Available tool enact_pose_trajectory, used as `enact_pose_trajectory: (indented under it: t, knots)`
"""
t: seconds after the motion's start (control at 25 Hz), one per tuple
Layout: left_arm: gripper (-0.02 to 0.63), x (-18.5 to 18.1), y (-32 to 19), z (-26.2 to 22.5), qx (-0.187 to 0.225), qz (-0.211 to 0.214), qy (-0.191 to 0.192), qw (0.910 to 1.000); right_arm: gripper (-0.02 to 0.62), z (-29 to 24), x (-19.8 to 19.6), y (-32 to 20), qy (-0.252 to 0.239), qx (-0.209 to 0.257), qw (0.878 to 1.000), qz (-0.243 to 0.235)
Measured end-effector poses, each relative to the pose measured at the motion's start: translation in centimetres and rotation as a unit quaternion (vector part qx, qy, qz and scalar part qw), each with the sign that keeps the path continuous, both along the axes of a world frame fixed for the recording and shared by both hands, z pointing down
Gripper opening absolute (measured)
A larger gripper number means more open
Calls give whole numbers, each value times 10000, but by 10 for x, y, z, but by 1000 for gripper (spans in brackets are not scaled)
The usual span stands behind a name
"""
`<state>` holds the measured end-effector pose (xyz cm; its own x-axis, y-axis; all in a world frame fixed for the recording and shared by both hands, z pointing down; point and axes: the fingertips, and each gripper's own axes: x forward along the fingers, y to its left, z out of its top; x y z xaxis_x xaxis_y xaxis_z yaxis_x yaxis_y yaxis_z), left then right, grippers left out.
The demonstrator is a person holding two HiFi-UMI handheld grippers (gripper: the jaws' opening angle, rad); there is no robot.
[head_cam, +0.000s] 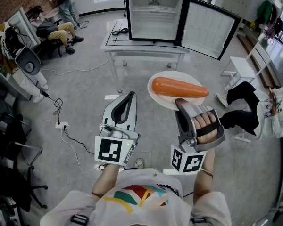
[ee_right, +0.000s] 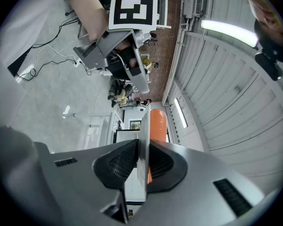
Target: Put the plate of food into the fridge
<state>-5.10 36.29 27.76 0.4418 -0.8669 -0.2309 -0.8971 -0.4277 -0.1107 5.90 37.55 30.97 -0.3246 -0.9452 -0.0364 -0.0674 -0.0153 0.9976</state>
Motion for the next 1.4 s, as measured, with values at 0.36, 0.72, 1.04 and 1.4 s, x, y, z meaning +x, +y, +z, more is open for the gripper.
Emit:
enact_pose_trajectory:
  t: [0.36,0.72,1.04,1.4]
  knots:
    - [5,-9,-6,5,-49,-17,24,10000,43,3,-8,-5,-92,-18,10000,-8]
    - [6,-15,-11,7,-98,-54,33,9999,43,0,-15,-7,-129,-44,9998,-117]
    - [6,-24,-14,5,-82,-39,56,9999,43,-1,-26,-9,-86,-80,9998,-167]
    - [5,-45,-26,11,-123,16,74,9999,43,5,-47,-21,36,-144,9998,-102]
